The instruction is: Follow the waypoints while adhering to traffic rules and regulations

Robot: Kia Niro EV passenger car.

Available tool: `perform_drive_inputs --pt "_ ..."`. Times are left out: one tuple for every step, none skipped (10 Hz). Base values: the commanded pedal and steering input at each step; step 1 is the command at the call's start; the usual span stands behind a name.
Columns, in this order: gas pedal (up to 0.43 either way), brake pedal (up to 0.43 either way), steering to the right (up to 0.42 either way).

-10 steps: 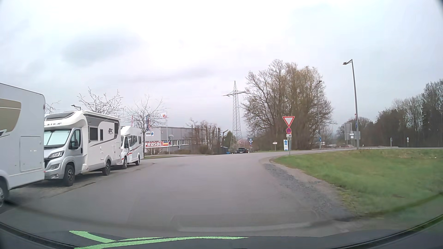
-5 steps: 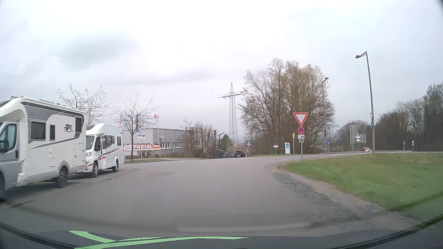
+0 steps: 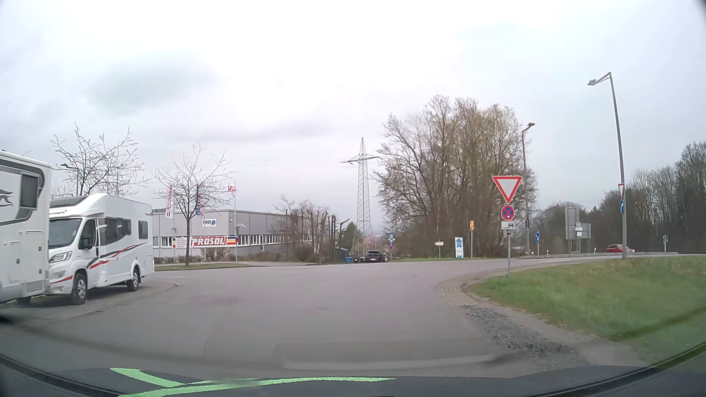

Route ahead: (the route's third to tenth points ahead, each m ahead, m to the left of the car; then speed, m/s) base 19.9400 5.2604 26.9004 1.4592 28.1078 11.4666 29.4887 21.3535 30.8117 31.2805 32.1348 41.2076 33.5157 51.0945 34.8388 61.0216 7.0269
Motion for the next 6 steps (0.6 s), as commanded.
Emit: perform_drive_inputs --pt "0.0 0.226 0.022" --pt "0.0 0.232 0.022" --pt "0.0 0.232 0.022" --pt "0.0 0.232 0.022" --pt "0.0 0.238 0.022" --pt "0.0 0.238 0.022"
